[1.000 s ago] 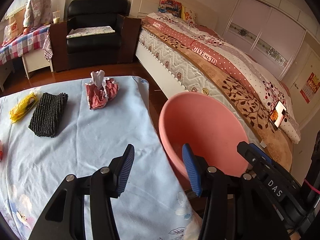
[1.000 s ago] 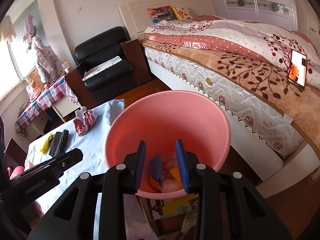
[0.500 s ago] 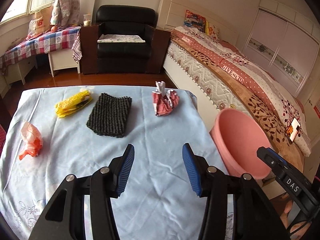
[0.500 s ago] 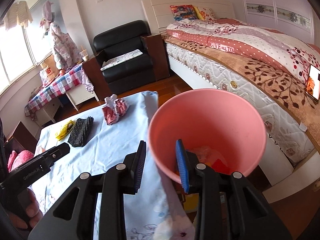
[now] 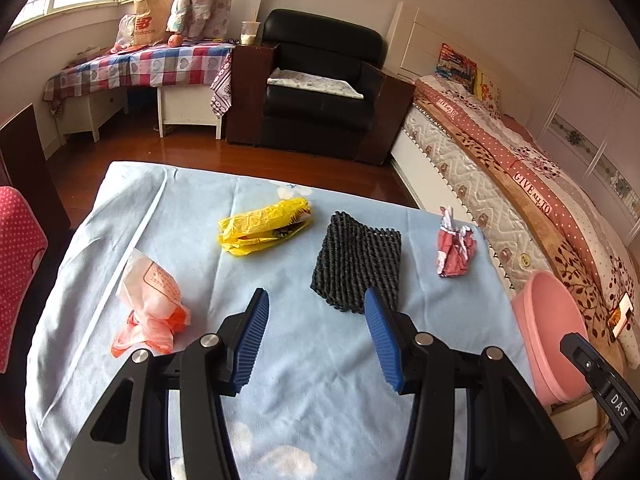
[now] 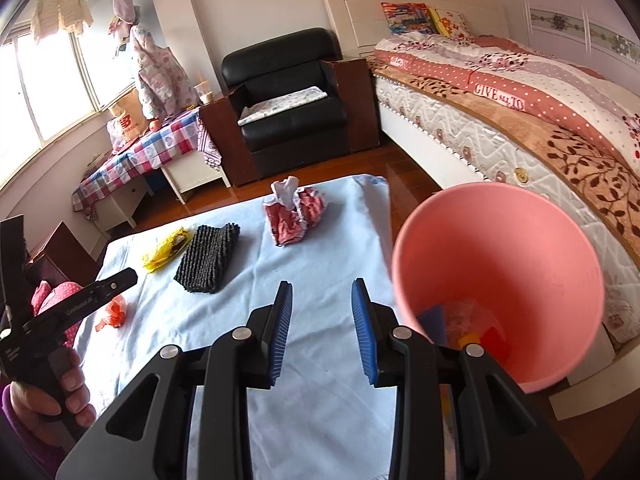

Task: Collect trash
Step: 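Move both tools back over the table toward the black net and red wrapper, then grasp the black foam net with the left tool while the right tool grasps the red crumpled wrapper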

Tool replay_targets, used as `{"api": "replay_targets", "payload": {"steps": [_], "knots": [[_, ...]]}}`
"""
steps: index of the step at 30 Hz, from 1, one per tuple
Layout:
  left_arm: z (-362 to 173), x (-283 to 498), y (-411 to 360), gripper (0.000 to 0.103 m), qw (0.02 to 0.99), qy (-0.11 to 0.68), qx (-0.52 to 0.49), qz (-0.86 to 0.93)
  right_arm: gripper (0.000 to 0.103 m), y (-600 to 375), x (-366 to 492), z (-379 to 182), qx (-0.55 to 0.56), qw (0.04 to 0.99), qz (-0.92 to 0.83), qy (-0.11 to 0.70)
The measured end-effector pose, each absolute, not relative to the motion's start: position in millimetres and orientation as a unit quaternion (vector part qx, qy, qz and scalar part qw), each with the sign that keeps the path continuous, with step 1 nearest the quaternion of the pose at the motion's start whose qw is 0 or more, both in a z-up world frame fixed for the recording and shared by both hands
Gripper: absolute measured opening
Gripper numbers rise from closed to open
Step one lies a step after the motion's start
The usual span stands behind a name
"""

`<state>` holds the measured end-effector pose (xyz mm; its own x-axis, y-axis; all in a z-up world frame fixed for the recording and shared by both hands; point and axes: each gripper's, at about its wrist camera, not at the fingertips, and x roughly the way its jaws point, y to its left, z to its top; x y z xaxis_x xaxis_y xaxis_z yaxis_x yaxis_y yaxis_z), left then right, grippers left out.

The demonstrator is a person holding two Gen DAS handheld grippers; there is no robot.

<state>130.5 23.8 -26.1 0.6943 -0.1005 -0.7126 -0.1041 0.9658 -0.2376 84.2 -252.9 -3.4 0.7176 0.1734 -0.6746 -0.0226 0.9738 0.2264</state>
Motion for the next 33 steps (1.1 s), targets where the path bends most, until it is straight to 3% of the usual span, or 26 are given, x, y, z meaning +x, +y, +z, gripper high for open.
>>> {"api": "replay_targets", "payload": {"steps": [17,21,23,24,27,33], "knots": [[-84.5,210.5,-0.2,0.049,0.891,0.438,-0.123,0.011,0.032,-224.3,161.7,-28.3,0.143,0.899,0.094,0.402],[-88.3,214.8,-3.4,0.048,0.9,0.423,-0.106,0.014,0.041,-218.7,182.8,-37.7,0.149,0.896,0.092,0.407],[-89.6,215.4,-5.7,0.04,0.902,0.419,-0.102,0.013,0.042,-215.9,193.2,-42.2,0.153,0.894,0.09,0.411],[-89.1,214.9,-6.2,0.028,0.903,0.417,-0.105,0.008,0.042,-214.8,197.9,-44.8,0.154,0.893,0.089,0.413],[-88.2,214.2,-5.7,0.012,0.904,0.412,-0.109,-0.003,0.043,-211.2,209.2,-51.7,0.153,0.892,0.081,0.418],[-85.6,206.3,-1.3,0.008,0.903,0.413,-0.115,-0.015,0.043,-206.5,227.0,-65.6,0.146,0.889,0.054,0.43]]}}
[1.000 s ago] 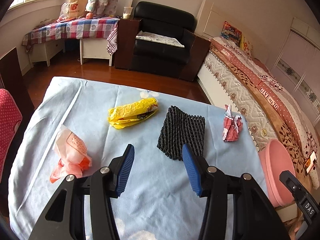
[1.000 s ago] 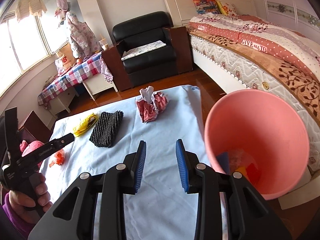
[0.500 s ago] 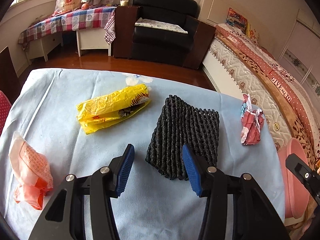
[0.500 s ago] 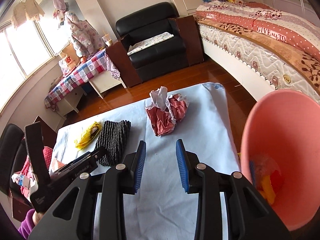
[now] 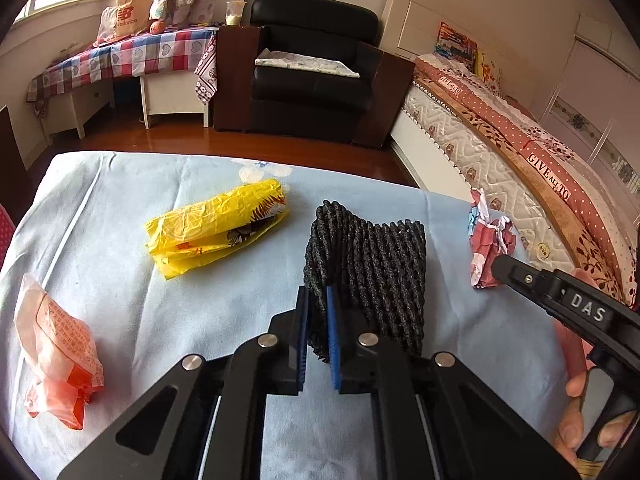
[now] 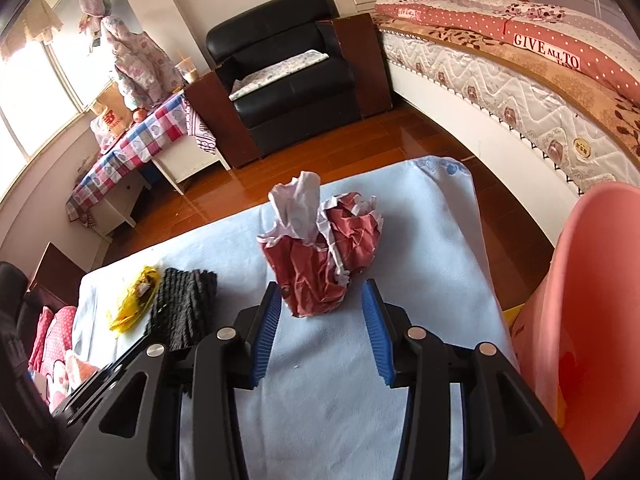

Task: Collect trash
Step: 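Grasp the black foam net with the left tool while the right tool grasps the red crumpled wrapper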

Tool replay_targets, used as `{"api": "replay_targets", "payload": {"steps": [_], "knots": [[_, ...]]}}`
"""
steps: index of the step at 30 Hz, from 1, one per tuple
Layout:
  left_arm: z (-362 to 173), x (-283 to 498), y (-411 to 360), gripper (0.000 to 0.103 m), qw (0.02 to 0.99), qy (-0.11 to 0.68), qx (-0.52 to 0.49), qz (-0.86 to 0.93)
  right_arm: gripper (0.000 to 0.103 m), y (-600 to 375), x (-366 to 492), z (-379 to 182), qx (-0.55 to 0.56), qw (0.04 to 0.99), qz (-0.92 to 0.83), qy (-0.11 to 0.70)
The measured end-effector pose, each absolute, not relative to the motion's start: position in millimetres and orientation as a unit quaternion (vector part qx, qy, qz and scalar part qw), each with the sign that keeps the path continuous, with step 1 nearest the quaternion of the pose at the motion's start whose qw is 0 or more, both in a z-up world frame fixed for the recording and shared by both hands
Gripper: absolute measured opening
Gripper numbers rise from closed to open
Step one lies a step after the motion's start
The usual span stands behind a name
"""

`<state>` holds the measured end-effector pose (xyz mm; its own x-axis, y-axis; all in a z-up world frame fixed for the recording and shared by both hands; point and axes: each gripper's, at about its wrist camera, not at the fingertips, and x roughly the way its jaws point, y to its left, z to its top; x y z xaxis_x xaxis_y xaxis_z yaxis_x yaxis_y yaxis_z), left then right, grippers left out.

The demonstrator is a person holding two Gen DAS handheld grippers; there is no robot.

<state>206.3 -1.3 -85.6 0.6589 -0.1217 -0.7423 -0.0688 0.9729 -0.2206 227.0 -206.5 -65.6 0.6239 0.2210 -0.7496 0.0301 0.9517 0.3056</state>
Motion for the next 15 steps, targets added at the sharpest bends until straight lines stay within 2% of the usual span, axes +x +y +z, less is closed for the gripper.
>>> {"api": "replay_targets", "payload": {"steps": [6,8,10,15], "knots": [[-77.5,193.6,5.6,0.008,0.904,0.409,-0.126,-0.021,0.042,-202.5,231.3,-73.3,0.141,0.891,0.048,0.428],[-74.5,190.0,6.4,0.008,0.905,0.406,-0.128,-0.022,0.038,-203.1,230.3,-72.9,0.141,0.893,0.047,0.424],[-72.6,186.0,7.4,0.008,0.905,0.405,-0.13,-0.023,0.027,-203.6,229.8,-73.4,0.141,0.893,0.047,0.425],[-67.7,177.5,9.9,0.008,0.904,0.405,-0.134,-0.024,0.023,-203.3,221.2,-70.1,0.138,0.894,0.055,0.423]]}}
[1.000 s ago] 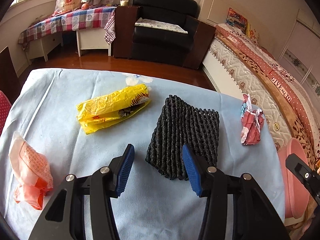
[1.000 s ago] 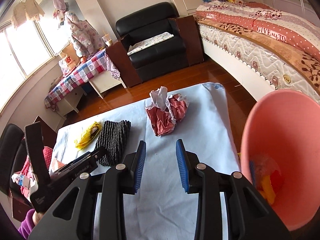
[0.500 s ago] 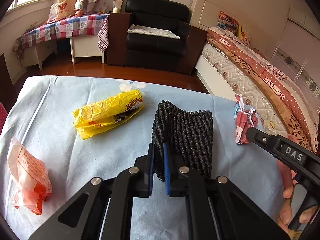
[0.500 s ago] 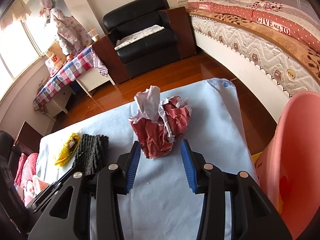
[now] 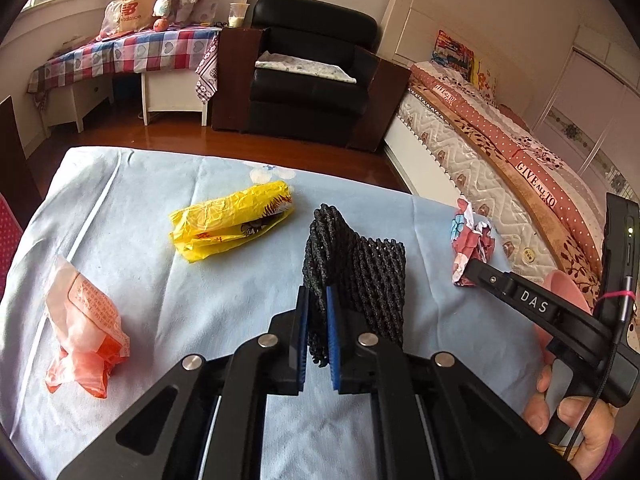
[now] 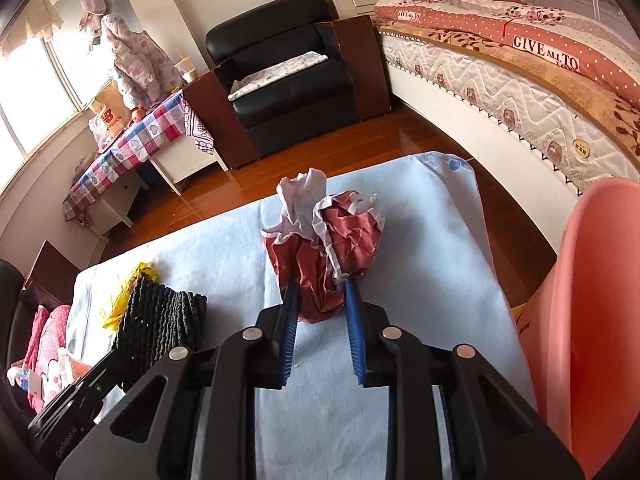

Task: Collect trash
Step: 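Grasp the black foam net with the left tool while the right tool grasps the red crumpled wrapper, then carry the black foam net and red wrapper over the pink bucket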

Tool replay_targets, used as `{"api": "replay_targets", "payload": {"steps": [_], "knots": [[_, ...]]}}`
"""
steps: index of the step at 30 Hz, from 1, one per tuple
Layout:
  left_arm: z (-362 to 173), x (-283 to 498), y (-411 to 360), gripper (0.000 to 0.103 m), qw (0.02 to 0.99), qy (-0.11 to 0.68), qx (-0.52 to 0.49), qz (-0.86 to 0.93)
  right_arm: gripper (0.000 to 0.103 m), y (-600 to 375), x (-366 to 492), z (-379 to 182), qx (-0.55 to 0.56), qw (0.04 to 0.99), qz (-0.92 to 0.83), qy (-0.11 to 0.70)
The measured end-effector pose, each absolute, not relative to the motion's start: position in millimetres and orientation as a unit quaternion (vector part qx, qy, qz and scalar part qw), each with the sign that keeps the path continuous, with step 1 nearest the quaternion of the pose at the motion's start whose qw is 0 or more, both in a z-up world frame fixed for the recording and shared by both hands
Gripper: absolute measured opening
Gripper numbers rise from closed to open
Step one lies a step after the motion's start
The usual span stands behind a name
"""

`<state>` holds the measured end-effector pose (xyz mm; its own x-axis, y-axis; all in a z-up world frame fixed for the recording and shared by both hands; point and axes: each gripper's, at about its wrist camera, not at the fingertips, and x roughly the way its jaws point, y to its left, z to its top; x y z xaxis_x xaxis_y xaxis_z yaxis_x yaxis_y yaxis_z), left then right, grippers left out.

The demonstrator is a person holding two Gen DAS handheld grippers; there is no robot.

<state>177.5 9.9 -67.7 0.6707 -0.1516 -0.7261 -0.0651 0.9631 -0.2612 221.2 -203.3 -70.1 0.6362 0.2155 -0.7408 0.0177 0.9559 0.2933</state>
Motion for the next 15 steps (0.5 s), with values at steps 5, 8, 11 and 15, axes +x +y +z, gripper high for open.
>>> {"api": "replay_targets", "payload": {"steps": [5,8,11,15], "knots": [[-60.4,164.3,8.8,0.007,0.905,0.402,-0.138,-0.028,0.023,-206.2,200.1,-62.2,0.135,0.895,0.068,0.419],[-54.5,154.3,8.7,0.008,0.906,0.398,-0.139,-0.033,0.023,-207.4,182.7,-55.3,0.132,0.896,0.077,0.417],[-48.1,143.8,6.6,0.008,0.908,0.393,-0.139,-0.035,0.023,-207.0,162.4,-47.7,0.124,0.899,0.087,0.412],[-40.5,128.6,1.2,0.008,0.91,0.39,-0.136,-0.038,0.023,-208.2,135.8,-37.2,0.11,0.903,0.097,0.403]]}}
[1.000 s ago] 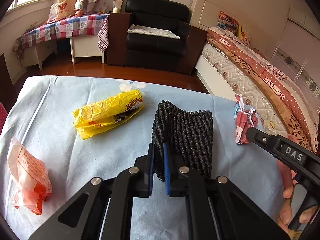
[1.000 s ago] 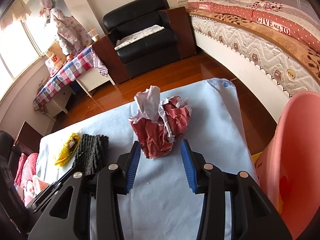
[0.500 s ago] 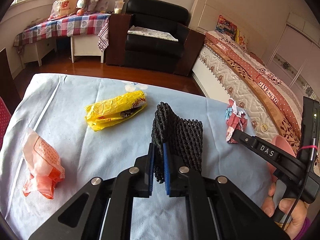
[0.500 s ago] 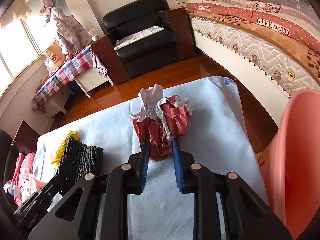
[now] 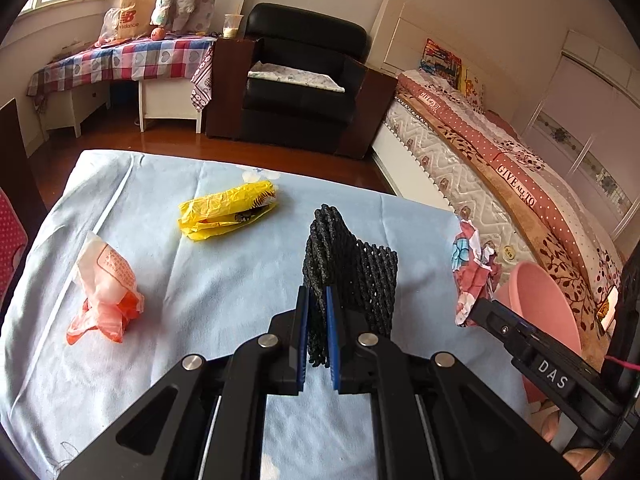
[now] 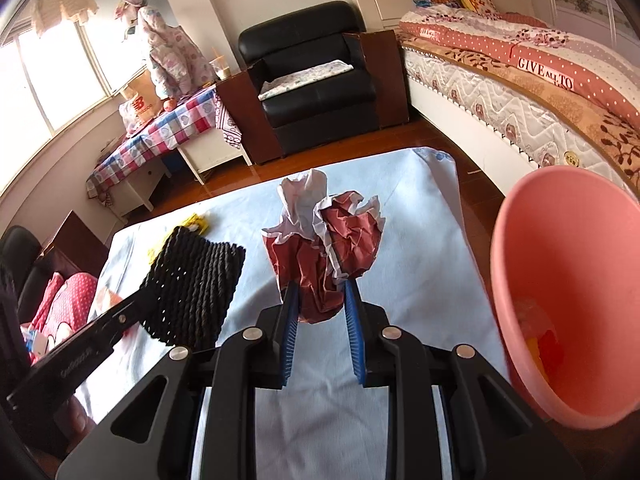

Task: Collect trash
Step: 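Carry the black foam net and red wrapper over the pink bucket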

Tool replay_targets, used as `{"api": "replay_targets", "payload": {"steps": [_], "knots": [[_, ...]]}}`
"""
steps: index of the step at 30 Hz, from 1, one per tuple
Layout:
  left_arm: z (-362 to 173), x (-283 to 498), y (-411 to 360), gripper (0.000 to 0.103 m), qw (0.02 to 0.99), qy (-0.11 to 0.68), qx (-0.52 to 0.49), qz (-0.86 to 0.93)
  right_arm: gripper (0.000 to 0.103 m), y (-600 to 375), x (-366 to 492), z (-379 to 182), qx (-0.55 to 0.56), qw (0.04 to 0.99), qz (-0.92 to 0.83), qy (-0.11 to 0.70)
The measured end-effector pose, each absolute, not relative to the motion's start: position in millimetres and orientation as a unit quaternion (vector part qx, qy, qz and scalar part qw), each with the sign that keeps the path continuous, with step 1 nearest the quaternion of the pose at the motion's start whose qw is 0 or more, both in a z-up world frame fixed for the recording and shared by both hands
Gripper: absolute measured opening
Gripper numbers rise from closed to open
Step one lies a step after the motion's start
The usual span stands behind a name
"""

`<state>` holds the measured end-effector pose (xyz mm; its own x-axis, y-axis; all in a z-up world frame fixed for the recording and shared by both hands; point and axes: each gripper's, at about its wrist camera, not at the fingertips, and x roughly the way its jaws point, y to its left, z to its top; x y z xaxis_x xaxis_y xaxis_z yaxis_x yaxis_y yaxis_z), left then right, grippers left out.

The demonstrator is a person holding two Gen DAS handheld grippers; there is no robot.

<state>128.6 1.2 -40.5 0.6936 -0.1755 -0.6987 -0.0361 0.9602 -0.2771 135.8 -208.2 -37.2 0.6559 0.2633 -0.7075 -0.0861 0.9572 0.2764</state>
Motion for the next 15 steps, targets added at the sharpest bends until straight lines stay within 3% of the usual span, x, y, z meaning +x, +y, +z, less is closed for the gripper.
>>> {"api": "replay_targets", "payload": {"steps": [15], "knots": [[-11.5,80.4,-38.2,0.008,0.916,0.378,-0.123,-0.048,0.023,-228.7,69.0,-12.7,0.094,0.916,0.111,0.374]]}}
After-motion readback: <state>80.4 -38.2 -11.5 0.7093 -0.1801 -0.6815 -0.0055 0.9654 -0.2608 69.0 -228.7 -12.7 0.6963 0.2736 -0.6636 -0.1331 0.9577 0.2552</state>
